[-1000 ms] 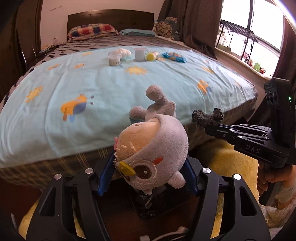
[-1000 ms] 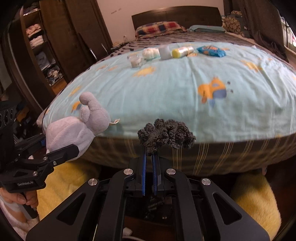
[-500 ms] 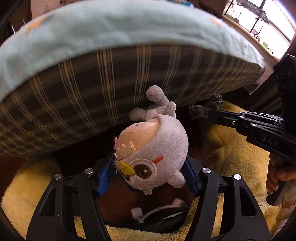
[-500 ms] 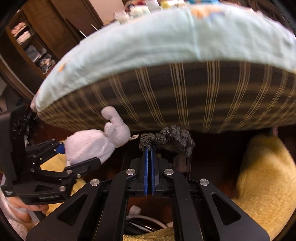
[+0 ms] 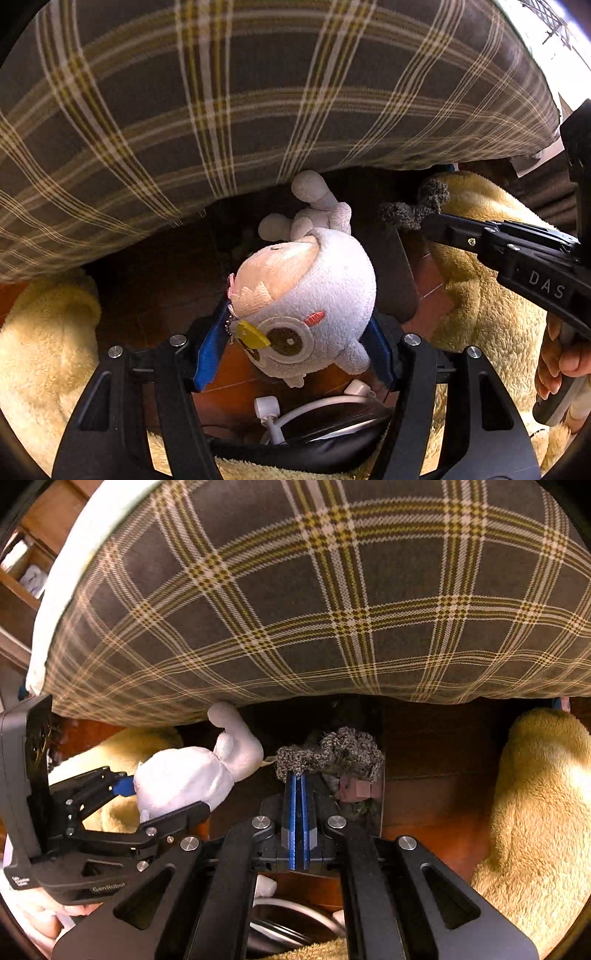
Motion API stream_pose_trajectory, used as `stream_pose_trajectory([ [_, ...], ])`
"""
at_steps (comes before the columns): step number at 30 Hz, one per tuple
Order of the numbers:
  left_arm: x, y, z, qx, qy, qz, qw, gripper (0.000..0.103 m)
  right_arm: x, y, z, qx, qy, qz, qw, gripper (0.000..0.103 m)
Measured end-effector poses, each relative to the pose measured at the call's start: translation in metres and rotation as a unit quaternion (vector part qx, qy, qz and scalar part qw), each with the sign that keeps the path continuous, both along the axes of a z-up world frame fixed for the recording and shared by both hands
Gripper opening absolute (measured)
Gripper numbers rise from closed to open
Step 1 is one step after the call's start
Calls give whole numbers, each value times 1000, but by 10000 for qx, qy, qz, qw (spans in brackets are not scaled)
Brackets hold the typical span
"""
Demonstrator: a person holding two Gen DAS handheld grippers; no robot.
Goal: Collect trash
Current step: 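Carry the scrunchie and plush toy down to the bin and open both grippers, then grasp the blue wet-wipes pack with the right gripper while the left grasps the clear plastic box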
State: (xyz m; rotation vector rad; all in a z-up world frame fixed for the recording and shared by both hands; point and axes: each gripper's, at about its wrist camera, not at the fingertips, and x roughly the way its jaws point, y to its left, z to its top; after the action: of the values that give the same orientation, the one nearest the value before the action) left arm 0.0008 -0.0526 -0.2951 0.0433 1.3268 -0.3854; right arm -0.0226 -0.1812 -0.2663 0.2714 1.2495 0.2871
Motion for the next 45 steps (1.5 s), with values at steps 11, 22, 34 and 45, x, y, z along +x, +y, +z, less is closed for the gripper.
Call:
stream_pose_trajectory([
  [11,-5,5,9,91,-155,-17,9998,69,16,14,9,-191,-142,51,9997,8],
  [22,-6,17,55,68,-741,30,9972,83,16,-15,49,-323,-666,-401,9964,86],
  [34,-6,25,160,-154,-1970,-103,9802,95,29,-46,168,-612,-2026,-515,9760,98],
  [45,72,25,203,-126,-2662,238,9635,95,105,-87,186,-459,-2061,-1045,9718,99],
])
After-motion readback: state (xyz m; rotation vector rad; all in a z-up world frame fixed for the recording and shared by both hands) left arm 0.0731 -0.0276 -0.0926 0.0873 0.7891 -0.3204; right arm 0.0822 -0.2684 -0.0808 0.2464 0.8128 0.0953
